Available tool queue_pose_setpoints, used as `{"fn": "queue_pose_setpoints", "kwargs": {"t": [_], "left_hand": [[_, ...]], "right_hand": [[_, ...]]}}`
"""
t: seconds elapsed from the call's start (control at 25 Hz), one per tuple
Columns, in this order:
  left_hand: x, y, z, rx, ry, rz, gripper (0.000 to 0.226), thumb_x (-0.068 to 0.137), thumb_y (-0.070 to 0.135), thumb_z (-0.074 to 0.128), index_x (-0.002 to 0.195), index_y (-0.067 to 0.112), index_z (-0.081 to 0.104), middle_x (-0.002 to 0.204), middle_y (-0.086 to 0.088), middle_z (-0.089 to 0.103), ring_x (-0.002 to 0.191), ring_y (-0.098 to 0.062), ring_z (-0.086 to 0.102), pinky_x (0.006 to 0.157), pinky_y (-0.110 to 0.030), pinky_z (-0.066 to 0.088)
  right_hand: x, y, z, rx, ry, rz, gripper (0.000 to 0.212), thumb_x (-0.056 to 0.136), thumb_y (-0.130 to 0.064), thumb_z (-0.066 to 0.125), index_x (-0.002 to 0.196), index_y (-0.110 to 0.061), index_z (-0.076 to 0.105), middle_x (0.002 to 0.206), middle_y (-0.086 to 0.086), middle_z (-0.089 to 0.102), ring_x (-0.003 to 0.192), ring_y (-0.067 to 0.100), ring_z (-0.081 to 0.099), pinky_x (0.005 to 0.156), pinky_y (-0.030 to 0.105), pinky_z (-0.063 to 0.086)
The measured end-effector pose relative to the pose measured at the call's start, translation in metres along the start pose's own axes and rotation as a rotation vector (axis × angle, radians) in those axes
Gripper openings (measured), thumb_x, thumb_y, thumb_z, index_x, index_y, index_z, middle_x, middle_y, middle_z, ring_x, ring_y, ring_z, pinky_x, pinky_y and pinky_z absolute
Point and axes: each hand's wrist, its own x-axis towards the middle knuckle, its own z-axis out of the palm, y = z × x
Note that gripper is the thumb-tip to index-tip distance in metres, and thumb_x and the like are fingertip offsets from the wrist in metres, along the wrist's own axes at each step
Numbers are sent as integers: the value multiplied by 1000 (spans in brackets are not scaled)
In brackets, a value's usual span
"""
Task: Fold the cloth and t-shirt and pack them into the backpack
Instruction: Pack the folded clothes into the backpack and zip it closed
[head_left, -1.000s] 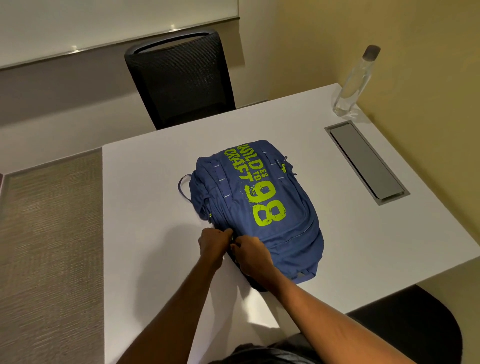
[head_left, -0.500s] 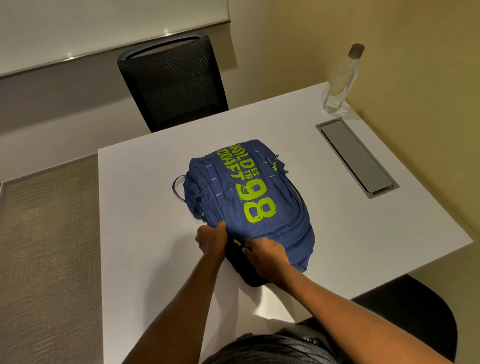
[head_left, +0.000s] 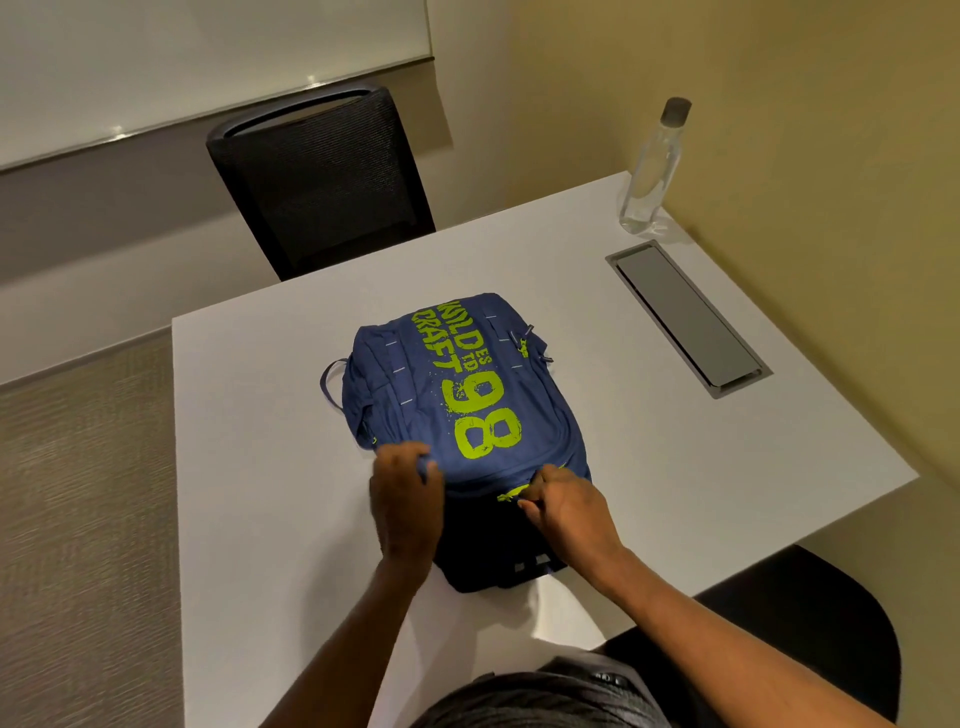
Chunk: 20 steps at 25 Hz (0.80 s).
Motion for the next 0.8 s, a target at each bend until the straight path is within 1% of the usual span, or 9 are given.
{"fn": "queue_pose_setpoints", "kwargs": {"t": [0.08,0.12,0.16,0.28,0.36,0.48,0.6,0.72,0.8], "left_hand": [[-19,8,6,126,-134,452,14,84,18,80,96,18,73,99,-5,62,95,-23,55,82,-36,42],[-26,7,11,200,-200,568,16,83,24,81,96,20,74,100,-2,62,96,-22,54,82,-35,39],[-30,7,15,264,-237,618,19,81,27,82,97,22,74,100,1,61,95,-22,54,82,-35,37],[-28,5,19,349,-214,637,12,83,28,82,90,24,73,93,3,59,90,-23,52,78,-35,35],[-23,6,17,359,-195,652,9,86,27,81,82,25,73,87,5,58,87,-23,51,76,-35,34],[-20,9,14,392,-214,653,13,87,29,79,77,25,71,84,7,57,86,-23,51,75,-36,35],[-22,8,12,379,-231,579,12,86,29,81,79,25,72,84,8,59,84,-23,51,73,-36,37],[-24,-2,10,344,-247,511,8,87,29,82,83,26,76,84,8,60,81,-21,50,72,-35,38],[-25,-7,10,362,-292,460,7,87,31,81,84,26,77,83,8,60,82,-21,50,73,-36,40]], "right_hand": [[0,-3,3,104,68,14,30,91,-42,55,89,-21,74,99,-2,62,92,24,59,72,41,50],[-1,-5,4,165,101,21,27,91,-40,58,87,-20,74,100,-3,62,92,22,57,74,41,49],[-1,-7,6,233,135,22,24,91,-38,61,86,-19,75,103,-3,62,94,20,56,76,40,49],[-6,-11,11,380,207,-24,20,91,-33,67,85,-15,76,109,-4,63,98,18,57,81,39,49],[-8,1,16,283,250,-68,17,90,-36,69,88,-20,76,111,-5,63,99,21,58,82,39,48],[-4,26,11,103,274,-69,12,90,-40,72,93,-31,79,120,-8,61,110,21,57,96,39,37],[8,49,-1,-13,311,-68,15,91,-38,69,87,-29,79,119,-7,62,114,21,58,103,40,26],[22,90,-14,-56,311,38,18,95,-36,71,83,-28,80,118,-3,63,112,26,59,104,43,25],[31,111,-19,-99,281,108,20,95,-41,73,83,-28,82,117,-1,64,109,26,60,104,47,27]]}}
